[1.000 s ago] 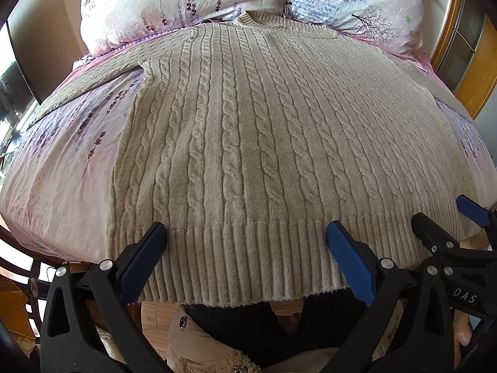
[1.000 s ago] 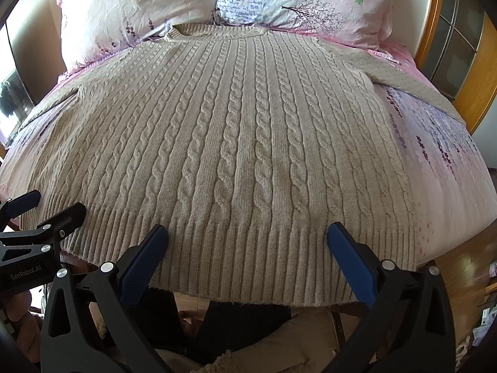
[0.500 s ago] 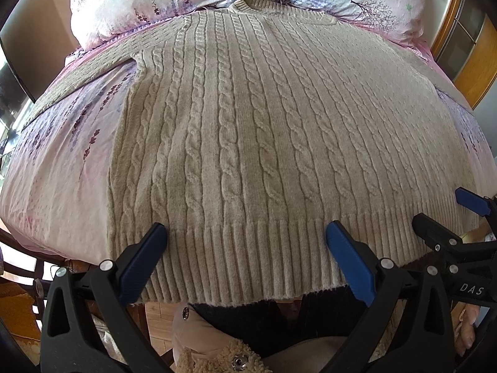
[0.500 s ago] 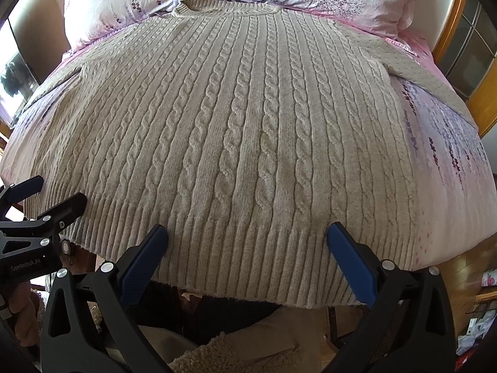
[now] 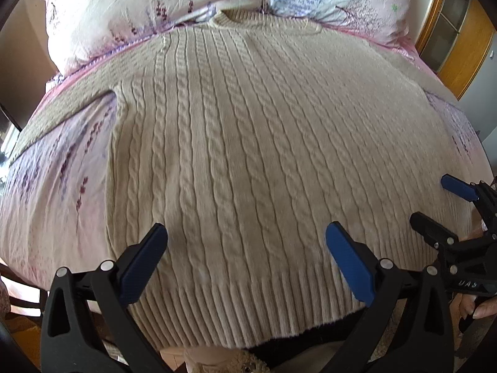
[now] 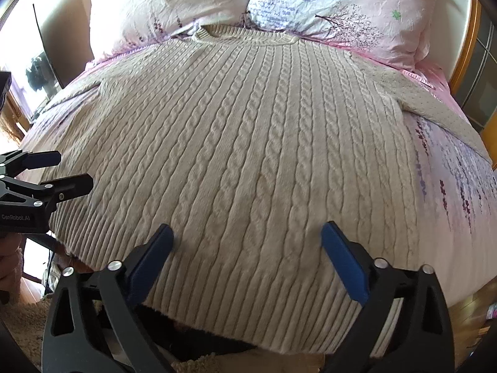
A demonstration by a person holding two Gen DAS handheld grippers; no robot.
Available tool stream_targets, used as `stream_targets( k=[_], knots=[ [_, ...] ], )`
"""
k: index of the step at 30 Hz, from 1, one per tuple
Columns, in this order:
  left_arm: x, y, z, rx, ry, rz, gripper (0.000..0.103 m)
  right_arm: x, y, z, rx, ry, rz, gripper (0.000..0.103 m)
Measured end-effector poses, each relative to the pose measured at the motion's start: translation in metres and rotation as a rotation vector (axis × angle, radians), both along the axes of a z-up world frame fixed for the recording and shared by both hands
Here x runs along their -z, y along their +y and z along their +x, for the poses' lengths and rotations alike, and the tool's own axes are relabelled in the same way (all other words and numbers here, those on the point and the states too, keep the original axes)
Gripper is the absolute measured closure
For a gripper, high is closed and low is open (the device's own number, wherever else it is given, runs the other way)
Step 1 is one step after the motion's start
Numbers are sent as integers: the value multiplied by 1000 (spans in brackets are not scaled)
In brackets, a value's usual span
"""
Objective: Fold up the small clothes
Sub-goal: 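Move the right gripper to a sweater sleeve and grasp its cuff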
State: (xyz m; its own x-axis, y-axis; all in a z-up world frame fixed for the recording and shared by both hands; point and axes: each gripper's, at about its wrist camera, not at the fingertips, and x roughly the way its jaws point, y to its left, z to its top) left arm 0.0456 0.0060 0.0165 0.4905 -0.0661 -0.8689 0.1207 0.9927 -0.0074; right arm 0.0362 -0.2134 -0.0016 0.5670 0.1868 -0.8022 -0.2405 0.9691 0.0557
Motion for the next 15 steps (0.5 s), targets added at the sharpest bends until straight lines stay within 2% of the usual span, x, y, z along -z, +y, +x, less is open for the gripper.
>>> stream_targets(
  k=[2,6,8,10,15],
  knots=[
    [-8,4,10,1,-72,-10,2,-11,-20,21,55,-26,30,13],
    [-24,8,35,-2,-171,-14,2,-30,-100,71,297,-35,175,16],
    [-28,10,49,-7,-174,-25,2,-31,-141,91,414,-4,274,23],
    [-31,15,65,-18,-162,-52,2,-28,-183,111,510,20,379,24],
    [-30,27,96,-58,-154,-119,2,-16,-261,142,756,40,428,37]
  ],
)
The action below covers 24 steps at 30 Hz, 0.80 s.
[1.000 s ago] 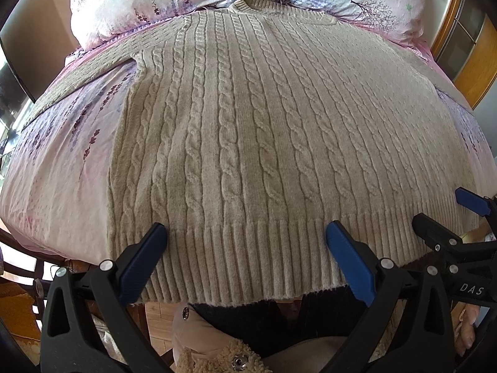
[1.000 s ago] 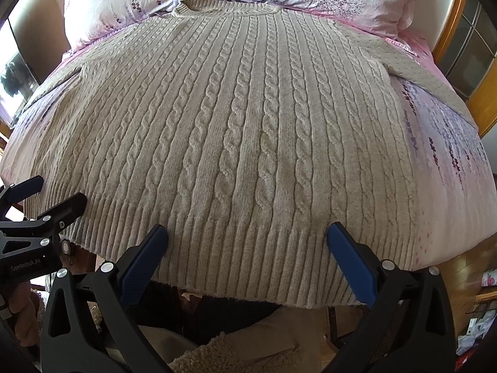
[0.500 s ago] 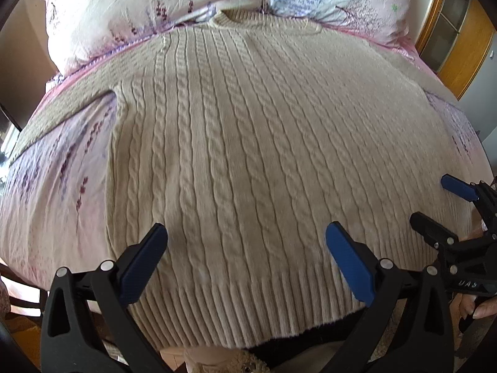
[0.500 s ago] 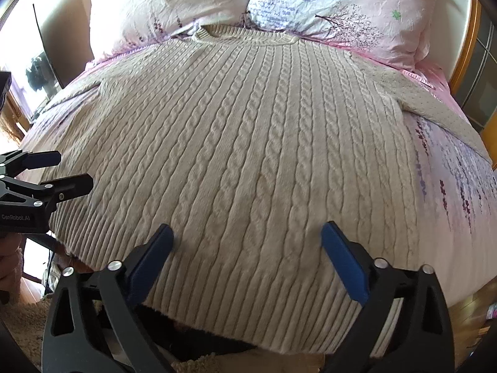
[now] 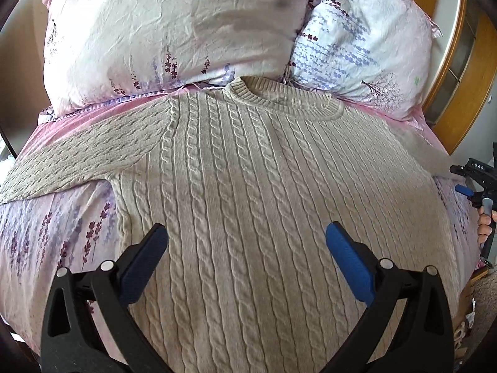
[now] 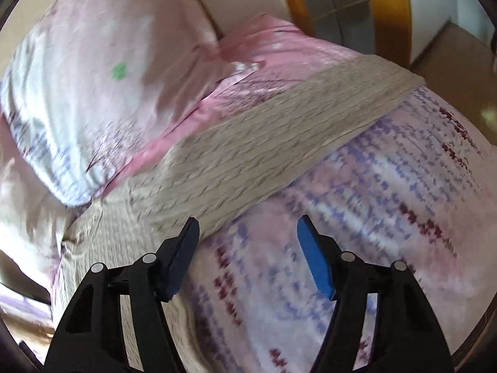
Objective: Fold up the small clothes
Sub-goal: 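Move the right gripper to a sweater sleeve and grasp its cuff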
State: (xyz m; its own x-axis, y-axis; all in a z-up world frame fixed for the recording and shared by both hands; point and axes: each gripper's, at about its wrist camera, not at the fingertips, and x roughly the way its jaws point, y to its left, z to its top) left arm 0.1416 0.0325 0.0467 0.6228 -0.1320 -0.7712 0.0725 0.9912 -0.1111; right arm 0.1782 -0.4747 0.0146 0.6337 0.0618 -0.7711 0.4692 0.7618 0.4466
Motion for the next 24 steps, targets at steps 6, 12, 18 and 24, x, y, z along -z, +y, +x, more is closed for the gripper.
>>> stream_targets(
  k=[6,12,18,24],
  knots=[
    [-3,1,18,27,-44,-33,2,22,-57,1,176,-7,186,50],
    [-2,-4,36,39,-26,-57,2,24,-84,10,274,-22,221,61],
    [0,-5,42,60,-29,-87,2,26,-91,14,324,-38,184,71],
    [4,-6,46,73,-17,-97,2,27,-89,23,326,-41,87,94]
  ],
)
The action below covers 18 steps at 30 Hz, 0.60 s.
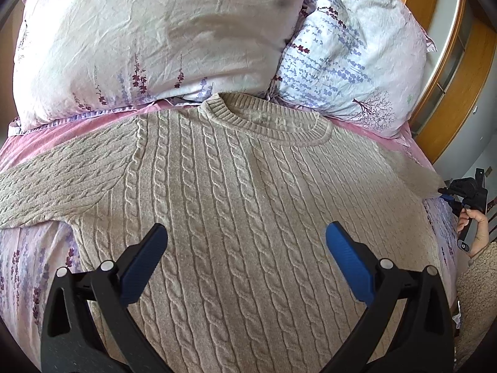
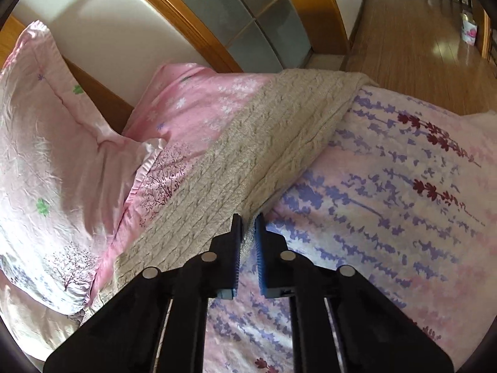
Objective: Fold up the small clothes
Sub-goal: 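Move the right gripper to a sweater sleeve and grasp its cuff, then fold the held sleeve across the sweater body with the right gripper, release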
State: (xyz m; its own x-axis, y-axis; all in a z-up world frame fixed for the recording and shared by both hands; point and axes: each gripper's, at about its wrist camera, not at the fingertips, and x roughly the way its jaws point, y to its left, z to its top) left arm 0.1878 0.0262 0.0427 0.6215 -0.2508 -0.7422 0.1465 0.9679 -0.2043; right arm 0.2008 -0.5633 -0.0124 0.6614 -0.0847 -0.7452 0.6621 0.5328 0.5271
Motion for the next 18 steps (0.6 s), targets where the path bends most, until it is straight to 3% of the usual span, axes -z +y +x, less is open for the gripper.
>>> stream_targets(
  k=[4,9,14,16,18],
  knots=[
    [-1,4,1,20,-3,-48,2,-30,22,5,-54,-57,-178,94],
    [-1,12,0,0,-16,-93,2,-75,68,9,-205,-210,-294,95],
    [-2,15,-3,1,-43,-133,2,-99,149,16,-489,-349,-306,95],
    [-3,16,-4,6,-52,-159,2,-91,186,22,-632,-347,-274,95],
    [-3,16,-5,8,-58,-172,2,-71,218,30,-745,-290,-251,95]
  ],
)
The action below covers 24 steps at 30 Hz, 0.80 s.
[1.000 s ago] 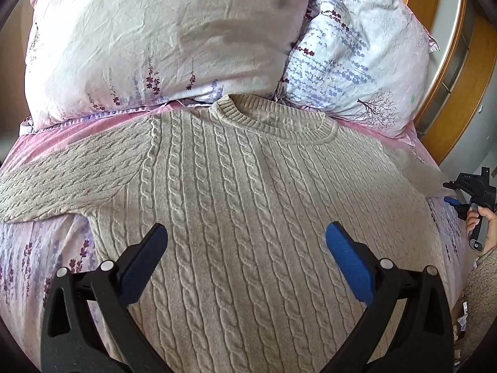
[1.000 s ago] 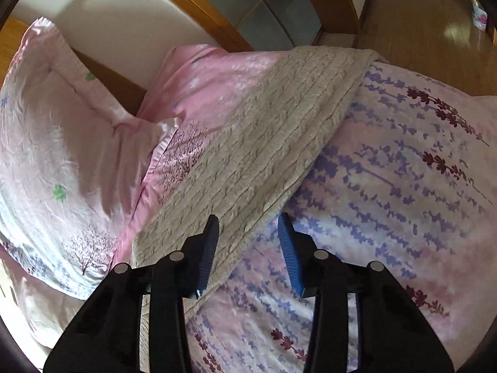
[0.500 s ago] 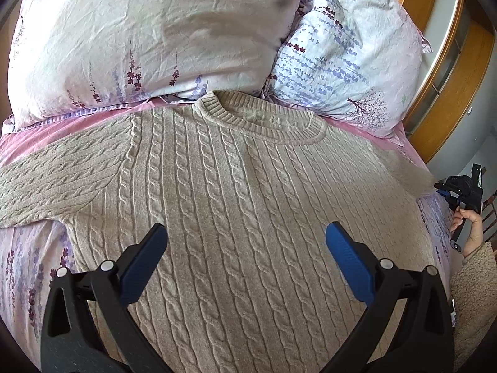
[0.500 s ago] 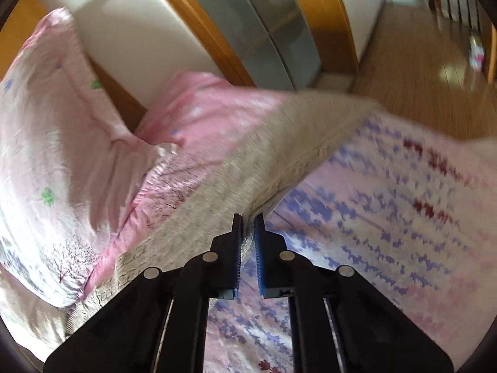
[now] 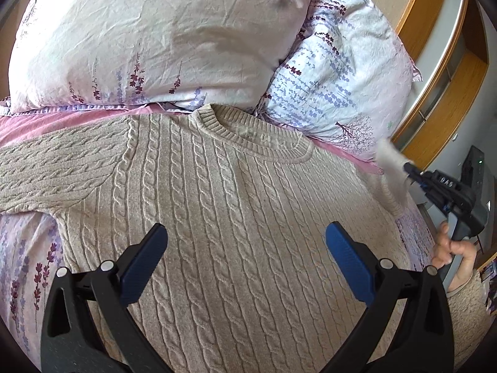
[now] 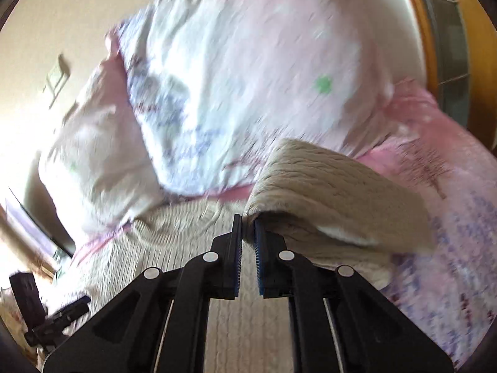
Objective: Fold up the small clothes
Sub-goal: 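Fold the held sleeve across the sweater body with the right gripper, release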
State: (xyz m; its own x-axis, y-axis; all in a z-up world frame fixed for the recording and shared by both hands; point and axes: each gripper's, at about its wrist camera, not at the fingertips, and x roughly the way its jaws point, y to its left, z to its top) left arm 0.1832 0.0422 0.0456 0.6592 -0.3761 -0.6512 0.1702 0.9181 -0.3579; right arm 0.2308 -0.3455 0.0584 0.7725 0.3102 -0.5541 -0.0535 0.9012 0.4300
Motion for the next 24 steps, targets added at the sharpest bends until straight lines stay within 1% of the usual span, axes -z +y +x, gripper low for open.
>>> stream_targets(
  k=[1,3,4,6,7,8,10,13,17,18,19,20,22,24],
  knots=[
    [0,0,0,2,-2,-2,2,16,15,6,-42,59,-16,95],
    [1,-1,-1,6,-6,7,2,45,34,18,-87,169,-52,95],
    [1,-1,-2,7,-9,15,2,54,36,22,-92,198,-54,94],
    [0,1,-5,9,-28,30,2,60,32,22,-81,229,-2,92],
    [-1,2,-6,8,-37,36,2,57,26,23,-74,234,49,85],
    [-2,3,-7,8,-42,41,2,55,21,22,-67,238,95,73],
    [-2,6,-6,5,-43,37,2,47,3,22,-22,231,177,62],
    [-2,11,-5,-3,-33,16,2,43,-20,21,76,233,244,62],
    [-1,20,-6,-14,-34,10,2,54,-52,22,240,250,303,63],
    [-2,22,-6,-17,-35,10,2,56,-58,22,272,253,311,65],
    [-2,25,-6,-22,-36,10,2,57,-64,23,307,253,312,75],
    [-2,27,-7,-27,-38,11,2,57,-66,25,330,249,299,87],
    [-3,34,-8,-41,-43,13,2,49,-59,28,342,225,232,93],
    [-5,40,-8,-34,-46,9,2,32,-39,27,306,161,163,94]
  ],
)
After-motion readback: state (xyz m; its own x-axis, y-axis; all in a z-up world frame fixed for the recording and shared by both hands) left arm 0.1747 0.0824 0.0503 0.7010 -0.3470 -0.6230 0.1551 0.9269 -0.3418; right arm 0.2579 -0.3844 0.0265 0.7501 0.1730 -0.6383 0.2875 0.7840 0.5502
